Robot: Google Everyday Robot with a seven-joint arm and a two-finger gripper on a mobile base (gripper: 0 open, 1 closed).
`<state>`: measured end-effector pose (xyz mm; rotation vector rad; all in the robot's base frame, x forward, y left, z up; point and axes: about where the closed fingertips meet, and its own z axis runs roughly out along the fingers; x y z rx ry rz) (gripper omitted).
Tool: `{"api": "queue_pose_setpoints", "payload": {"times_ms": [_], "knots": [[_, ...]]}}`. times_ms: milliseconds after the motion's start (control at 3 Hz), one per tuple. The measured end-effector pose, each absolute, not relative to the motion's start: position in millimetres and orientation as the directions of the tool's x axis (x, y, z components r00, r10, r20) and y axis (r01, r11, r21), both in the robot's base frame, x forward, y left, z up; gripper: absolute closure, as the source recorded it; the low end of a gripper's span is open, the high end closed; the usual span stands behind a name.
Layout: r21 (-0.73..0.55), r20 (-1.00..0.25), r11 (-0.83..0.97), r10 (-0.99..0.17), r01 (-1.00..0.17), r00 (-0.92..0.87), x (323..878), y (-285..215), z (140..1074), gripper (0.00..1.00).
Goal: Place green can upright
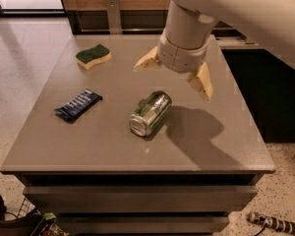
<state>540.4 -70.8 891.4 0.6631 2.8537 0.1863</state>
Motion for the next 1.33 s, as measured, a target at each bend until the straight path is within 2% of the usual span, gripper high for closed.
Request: {"api": "queue_pose_setpoints", "payload": {"times_ms": [667, 1333], "knots": [[0.094, -0.046, 0.907, 0.417, 0.411, -0.908, 530, -34, 898, 0.0], [0.082, -0.003, 0.869, 0.49, 0.489, -0.871, 493, -47, 882, 0.0]]}}
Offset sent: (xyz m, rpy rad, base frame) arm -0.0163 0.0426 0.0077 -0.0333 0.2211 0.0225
